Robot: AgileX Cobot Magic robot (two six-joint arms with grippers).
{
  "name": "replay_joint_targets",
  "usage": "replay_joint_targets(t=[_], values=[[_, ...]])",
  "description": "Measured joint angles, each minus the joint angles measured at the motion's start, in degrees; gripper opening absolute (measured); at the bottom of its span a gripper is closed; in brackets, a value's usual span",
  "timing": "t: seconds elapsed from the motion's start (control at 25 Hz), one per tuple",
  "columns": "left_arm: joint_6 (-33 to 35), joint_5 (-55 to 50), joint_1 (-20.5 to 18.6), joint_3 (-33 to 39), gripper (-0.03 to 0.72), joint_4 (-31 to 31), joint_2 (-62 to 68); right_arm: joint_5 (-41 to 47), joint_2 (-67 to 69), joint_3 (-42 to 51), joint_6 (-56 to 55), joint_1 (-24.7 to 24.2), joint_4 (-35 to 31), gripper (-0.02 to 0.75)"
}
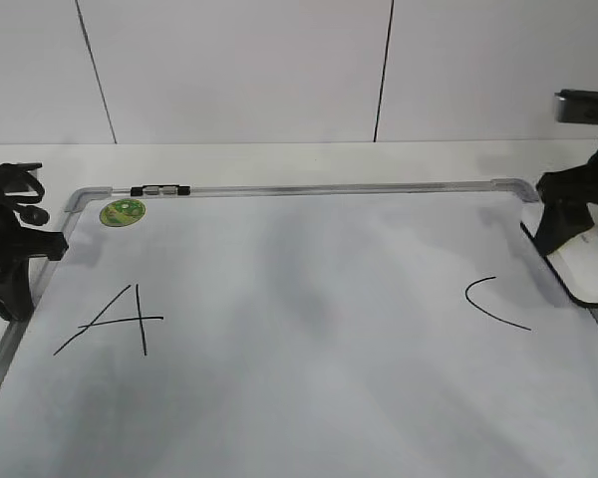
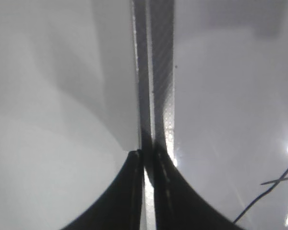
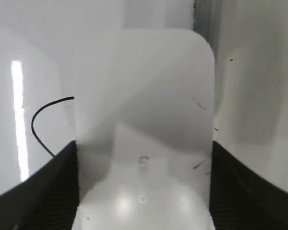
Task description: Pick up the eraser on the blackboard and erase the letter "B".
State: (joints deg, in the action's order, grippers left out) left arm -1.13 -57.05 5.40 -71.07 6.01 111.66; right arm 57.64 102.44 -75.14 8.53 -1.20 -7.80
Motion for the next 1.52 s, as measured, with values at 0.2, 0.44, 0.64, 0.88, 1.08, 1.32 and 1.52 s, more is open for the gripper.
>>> replay_joint_targets(t=[0.2, 0.44, 0.64, 0.88, 1.08, 1.32, 1.52], values=[[0.00, 0.00, 0.00, 0.00, 0.019, 0.00, 0.00, -0.42, 3.00, 0.00, 0.12, 0.00, 0.00, 0.564], [0.00, 0.00, 0.00, 0.00, 0.019, 0.00, 0.00, -1.09, 4.63, 0.00, 0.22, 0.00, 0.00, 0.564], [0.00, 0.00, 0.00, 0.00, 0.019, 0.00, 0.00, -1.19, 4.63, 0.00, 0.22, 0.00, 0.00, 0.564], [0.00, 0.00, 0.00, 0.00, 0.019, 0.00, 0.00, -1.30, 4.72, 0.00, 0.22, 0.00, 0.00, 0.564], [0.00, 0.00, 0.00, 0.00, 0.019, 0.00, 0.00, -1.30, 4.72, 0.00, 0.22, 0.00, 0.11, 0.564], [0.00, 0.00, 0.00, 0.00, 0.019, 0.00, 0.00, -1.30, 4.72, 0.00, 0.22, 0.00, 0.11, 0.564], [0.00, 0.00, 0.00, 0.00, 0.019, 0.00, 0.00, -1.30, 5.62, 0.00, 0.22, 0.00, 0.32, 0.564]])
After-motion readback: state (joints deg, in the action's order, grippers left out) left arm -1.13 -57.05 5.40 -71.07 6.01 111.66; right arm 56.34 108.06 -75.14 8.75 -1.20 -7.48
